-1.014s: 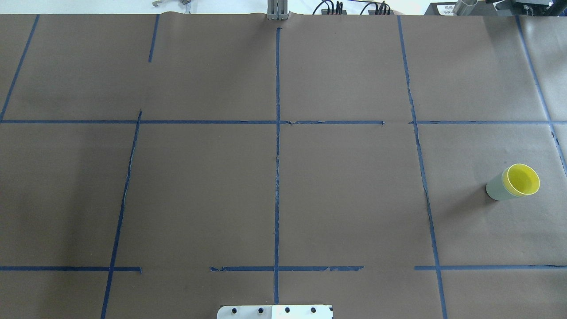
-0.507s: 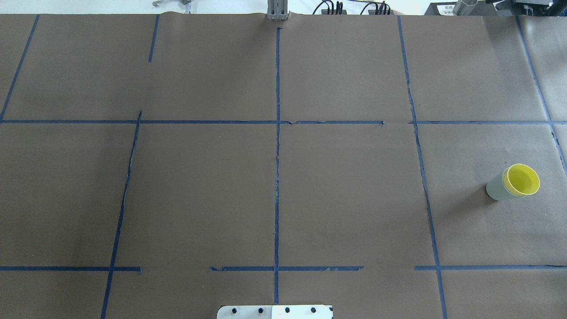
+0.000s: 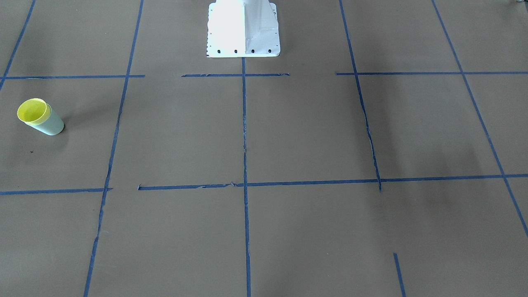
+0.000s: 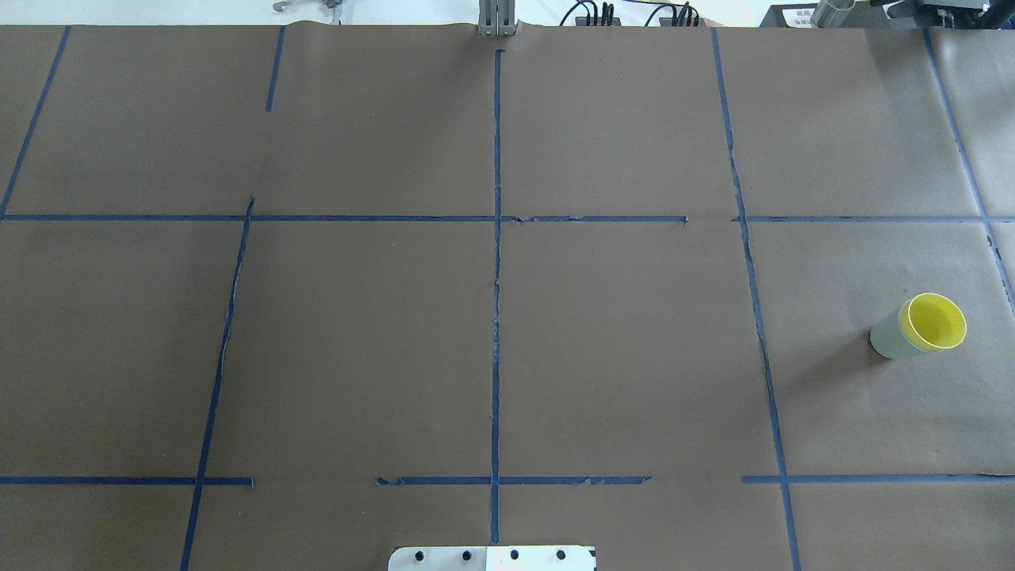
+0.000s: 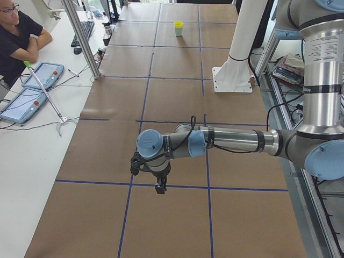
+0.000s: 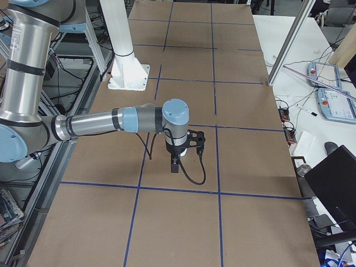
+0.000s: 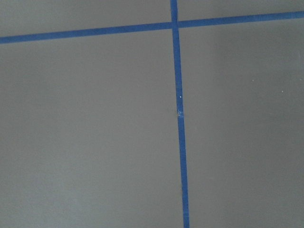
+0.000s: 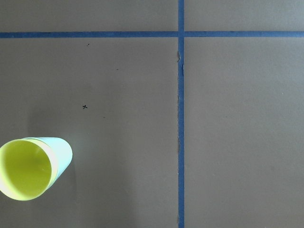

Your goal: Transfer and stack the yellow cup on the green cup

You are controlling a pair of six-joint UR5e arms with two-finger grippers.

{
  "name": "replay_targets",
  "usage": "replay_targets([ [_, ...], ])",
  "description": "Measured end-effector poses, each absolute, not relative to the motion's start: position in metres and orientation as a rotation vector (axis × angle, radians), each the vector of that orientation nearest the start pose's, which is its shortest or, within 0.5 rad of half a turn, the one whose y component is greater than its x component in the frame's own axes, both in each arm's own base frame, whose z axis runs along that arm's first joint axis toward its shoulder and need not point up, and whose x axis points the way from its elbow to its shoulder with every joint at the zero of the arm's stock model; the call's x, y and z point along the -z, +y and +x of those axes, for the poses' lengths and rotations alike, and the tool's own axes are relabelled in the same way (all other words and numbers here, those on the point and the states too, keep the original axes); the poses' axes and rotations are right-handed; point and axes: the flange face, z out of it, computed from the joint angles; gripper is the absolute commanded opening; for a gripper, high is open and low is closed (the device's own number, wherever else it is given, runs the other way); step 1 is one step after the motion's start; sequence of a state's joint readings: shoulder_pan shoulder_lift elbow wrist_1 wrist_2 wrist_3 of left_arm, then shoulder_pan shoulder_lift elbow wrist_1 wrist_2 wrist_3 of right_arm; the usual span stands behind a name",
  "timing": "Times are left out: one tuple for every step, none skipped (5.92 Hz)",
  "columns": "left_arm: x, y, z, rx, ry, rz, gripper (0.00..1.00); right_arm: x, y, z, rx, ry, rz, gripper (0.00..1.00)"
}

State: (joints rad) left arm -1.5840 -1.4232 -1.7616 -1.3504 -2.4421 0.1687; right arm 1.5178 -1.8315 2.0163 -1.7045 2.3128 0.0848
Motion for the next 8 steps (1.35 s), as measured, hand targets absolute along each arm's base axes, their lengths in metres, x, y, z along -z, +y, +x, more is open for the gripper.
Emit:
replay_targets([
  [-0.638,-0.41,-0.062,-0.035,0.884,-0.089,1.0,-0.57,-0.383,0.041,-0.001,-0.751,-0.007,1.0],
  [-0.628,-0.406,-0.062,-0.006,0.872,-0.091,1.0,-0.57,-0.384,0.036,0.024,-0.756,-0.003,1.0],
  [-0.623,-0.402,-0.062,0.02,0.857,-0.097,1.0,-0.571,-0.388,0.033,0.057,-0.753,0.024,1.0],
  [-0.623,-0.395,-0.061,0.038,0.848,-0.104,1.0,-0.578,-0.392,0.031,0.081,-0.753,0.062,1.0],
  [-0.626,-0.391,-0.059,0.039,0.845,-0.094,1.0,-0.586,-0.394,0.03,0.093,-0.759,0.088,1.0],
  [-0.626,-0.386,-0.059,0.03,0.845,-0.075,1.0,-0.592,-0.39,0.029,0.095,-0.769,0.087,1.0],
  [-0.624,-0.382,-0.058,0.022,0.846,-0.065,1.0,-0.596,-0.384,0.028,0.094,-0.789,0.076,1.0],
  [-0.623,-0.381,-0.058,0.017,0.845,-0.059,1.0,-0.599,-0.378,0.028,0.092,-0.811,0.066,1.0],
])
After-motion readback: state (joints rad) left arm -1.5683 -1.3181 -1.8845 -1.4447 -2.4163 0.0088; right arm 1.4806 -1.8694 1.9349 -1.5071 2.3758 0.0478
